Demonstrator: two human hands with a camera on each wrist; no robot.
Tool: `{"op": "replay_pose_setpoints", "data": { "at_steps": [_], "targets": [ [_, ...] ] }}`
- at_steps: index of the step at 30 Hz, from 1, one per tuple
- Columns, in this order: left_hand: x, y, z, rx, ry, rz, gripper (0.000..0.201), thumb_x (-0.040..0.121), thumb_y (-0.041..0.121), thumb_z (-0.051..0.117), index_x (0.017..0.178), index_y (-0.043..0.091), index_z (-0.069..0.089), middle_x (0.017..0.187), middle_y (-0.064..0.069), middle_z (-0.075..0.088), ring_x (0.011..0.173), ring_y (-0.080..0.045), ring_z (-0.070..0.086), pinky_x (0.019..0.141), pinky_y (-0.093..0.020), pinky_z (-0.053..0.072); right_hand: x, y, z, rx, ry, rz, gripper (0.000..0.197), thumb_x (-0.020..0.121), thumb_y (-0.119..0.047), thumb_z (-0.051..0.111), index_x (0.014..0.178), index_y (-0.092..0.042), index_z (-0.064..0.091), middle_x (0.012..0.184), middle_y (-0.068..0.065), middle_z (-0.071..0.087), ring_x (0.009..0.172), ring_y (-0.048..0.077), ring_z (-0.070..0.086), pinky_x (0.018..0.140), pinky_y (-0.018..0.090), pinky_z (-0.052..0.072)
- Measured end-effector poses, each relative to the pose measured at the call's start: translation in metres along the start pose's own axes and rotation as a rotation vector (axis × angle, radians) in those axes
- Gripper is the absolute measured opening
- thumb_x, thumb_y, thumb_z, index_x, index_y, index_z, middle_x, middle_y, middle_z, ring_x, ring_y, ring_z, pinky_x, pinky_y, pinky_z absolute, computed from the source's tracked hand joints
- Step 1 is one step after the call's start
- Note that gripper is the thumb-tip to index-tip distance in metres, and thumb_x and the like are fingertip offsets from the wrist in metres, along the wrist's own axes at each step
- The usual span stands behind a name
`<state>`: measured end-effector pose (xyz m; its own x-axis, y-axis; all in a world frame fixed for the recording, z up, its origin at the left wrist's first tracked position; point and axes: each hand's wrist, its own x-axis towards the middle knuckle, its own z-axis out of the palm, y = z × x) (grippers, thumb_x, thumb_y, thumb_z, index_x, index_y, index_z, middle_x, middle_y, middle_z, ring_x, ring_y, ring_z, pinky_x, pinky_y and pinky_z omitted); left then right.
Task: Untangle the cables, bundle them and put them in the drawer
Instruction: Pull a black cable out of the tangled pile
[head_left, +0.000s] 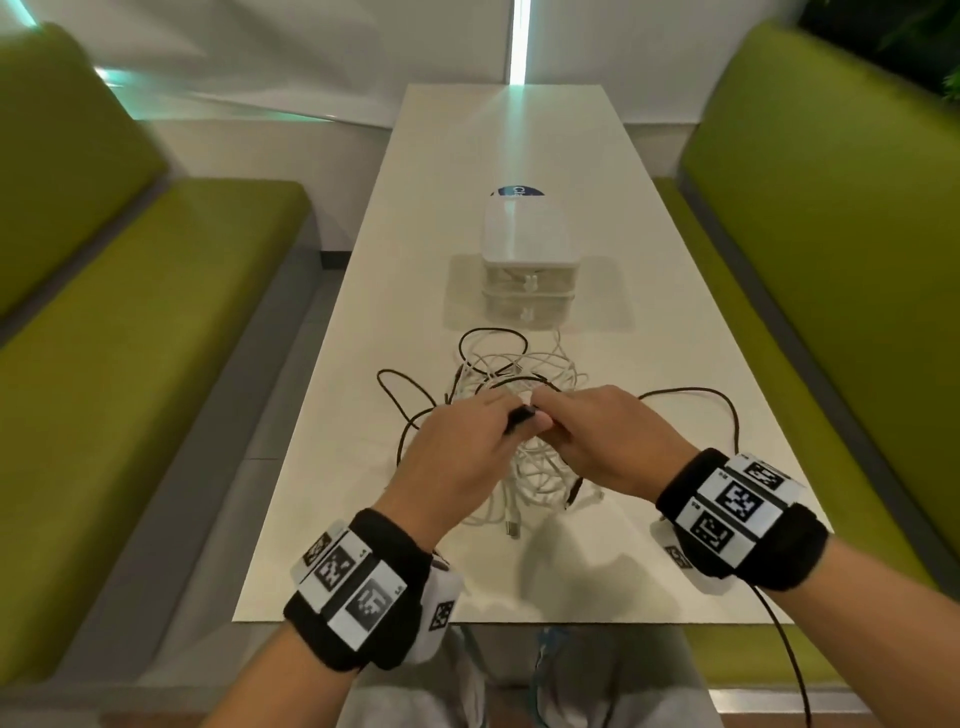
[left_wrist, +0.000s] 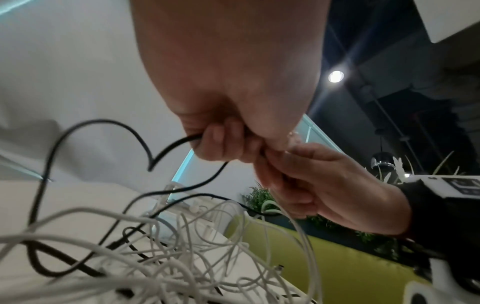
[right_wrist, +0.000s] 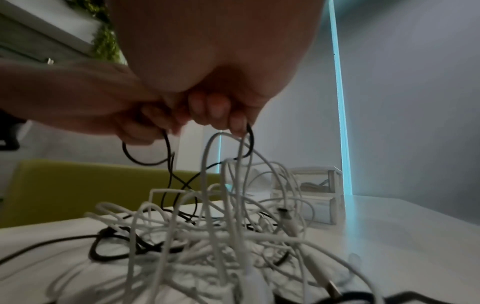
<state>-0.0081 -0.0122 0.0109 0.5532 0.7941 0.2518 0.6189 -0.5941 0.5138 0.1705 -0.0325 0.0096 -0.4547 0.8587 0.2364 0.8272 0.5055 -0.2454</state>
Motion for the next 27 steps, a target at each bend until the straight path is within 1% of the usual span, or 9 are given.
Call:
{"op": "replay_pose_setpoints", "data": {
  "at_steps": [3, 7, 9, 13, 15, 17, 20, 22, 27],
  "targets": [
    [-0.002, -0.004, -0.008, -0.023, 0.160, 0.138, 0.023, 0.094, 0.036, 0.042, 0.075, 0.029, 0.052, 0.070, 0.015, 0.054, 0.061, -0.007, 0.050, 0.060, -0.034, 0.047, -0.002, 0.000, -0.005, 0.079, 0.015, -0.001, 0.058, 0.097, -0.060, 0.010, 0.080, -0.015, 0.043, 0.061, -0.006, 0.042, 0.053, 0.021, 0.041, 0.049, 0.033, 0.035],
    [-0.006, 0.001, -0.031, -0.513, 0.495, 0.241, 0.022, 0.098, 0.024, 0.046, 0.080, 0.027, 0.058, 0.063, 0.018, 0.047, 0.056, -0.003, 0.046, 0.056, -0.022, 0.037, 0.005, 0.008, -0.013, 0.113, 0.157, 0.001, 0.043, 0.100, -0.053, 0.016, 0.075, -0.023, 0.034, 0.061, -0.012, 0.033, 0.052, 0.008, 0.033, 0.050, 0.022, 0.027],
    [-0.005, 0.006, -0.044, -0.513, 0.557, 0.299, 0.035, 0.103, 0.032, 0.042, 0.072, 0.020, 0.054, 0.062, 0.015, 0.043, 0.053, -0.009, 0.043, 0.054, -0.022, 0.034, 0.008, 0.015, -0.017, 0.109, 0.220, 0.040, 0.046, 0.100, -0.054, 0.015, 0.075, -0.022, 0.037, 0.061, -0.012, 0.034, 0.052, 0.010, 0.032, 0.051, 0.022, 0.023],
    [-0.003, -0.006, -0.041, -0.337, 0.505, 0.128, 0.038, 0.101, 0.043, 0.037, 0.074, 0.022, 0.054, 0.063, 0.007, 0.052, 0.054, -0.013, 0.048, 0.052, -0.025, 0.038, 0.010, 0.019, -0.014, 0.062, 0.173, 0.081, 0.045, 0.099, -0.056, 0.019, 0.073, -0.023, 0.034, 0.059, -0.011, 0.033, 0.054, 0.014, 0.034, 0.050, 0.027, 0.025],
    [-0.004, -0.020, -0.034, -0.196, 0.397, -0.113, 0.038, 0.097, 0.049, 0.036, 0.085, 0.024, 0.063, 0.079, 0.008, 0.065, 0.070, -0.009, 0.059, 0.064, -0.029, 0.047, 0.005, 0.021, -0.008, 0.000, 0.125, 0.083, 0.043, 0.099, -0.054, 0.025, 0.070, -0.023, 0.033, 0.057, -0.011, 0.032, 0.051, 0.014, 0.035, 0.050, 0.030, 0.029],
    [-0.008, -0.029, -0.028, -0.140, 0.333, -0.216, 0.041, 0.095, 0.050, 0.036, 0.101, 0.024, 0.067, 0.097, 0.012, 0.069, 0.088, -0.002, 0.063, 0.078, -0.029, 0.051, -0.002, 0.024, -0.002, -0.022, 0.118, 0.066, 0.042, 0.099, -0.051, 0.033, 0.068, -0.022, 0.034, 0.055, -0.011, 0.031, 0.049, 0.014, 0.034, 0.047, 0.031, 0.034],
    [-0.010, -0.018, -0.017, -0.201, 0.234, -0.090, 0.039, 0.097, 0.044, 0.040, 0.119, 0.024, 0.065, 0.113, 0.014, 0.067, 0.102, 0.002, 0.061, 0.090, -0.022, 0.050, -0.005, 0.018, 0.001, -0.031, 0.160, 0.036, 0.039, 0.097, -0.048, 0.040, 0.068, -0.024, 0.034, 0.054, -0.012, 0.031, 0.047, 0.015, 0.033, 0.044, 0.032, 0.033],
    [-0.008, -0.006, -0.005, -0.101, 0.114, -0.017, 0.039, 0.099, 0.043, 0.040, 0.126, 0.025, 0.061, 0.114, 0.012, 0.064, 0.099, -0.001, 0.061, 0.088, -0.019, 0.047, -0.004, 0.010, 0.002, -0.029, 0.186, 0.010, 0.036, 0.097, -0.046, 0.040, 0.069, -0.025, 0.033, 0.054, -0.011, 0.033, 0.045, 0.016, 0.031, 0.042, 0.028, 0.029],
    [-0.008, 0.000, 0.007, -0.012, 0.100, 0.031, 0.037, 0.096, 0.047, 0.039, 0.091, 0.022, 0.064, 0.079, 0.010, 0.061, 0.067, -0.010, 0.055, 0.062, -0.028, 0.043, -0.007, 0.009, -0.001, 0.024, 0.135, 0.043, 0.040, 0.096, -0.054, 0.033, 0.072, -0.023, 0.039, 0.058, -0.008, 0.040, 0.050, 0.016, 0.036, 0.045, 0.032, 0.035]
  ]
}}
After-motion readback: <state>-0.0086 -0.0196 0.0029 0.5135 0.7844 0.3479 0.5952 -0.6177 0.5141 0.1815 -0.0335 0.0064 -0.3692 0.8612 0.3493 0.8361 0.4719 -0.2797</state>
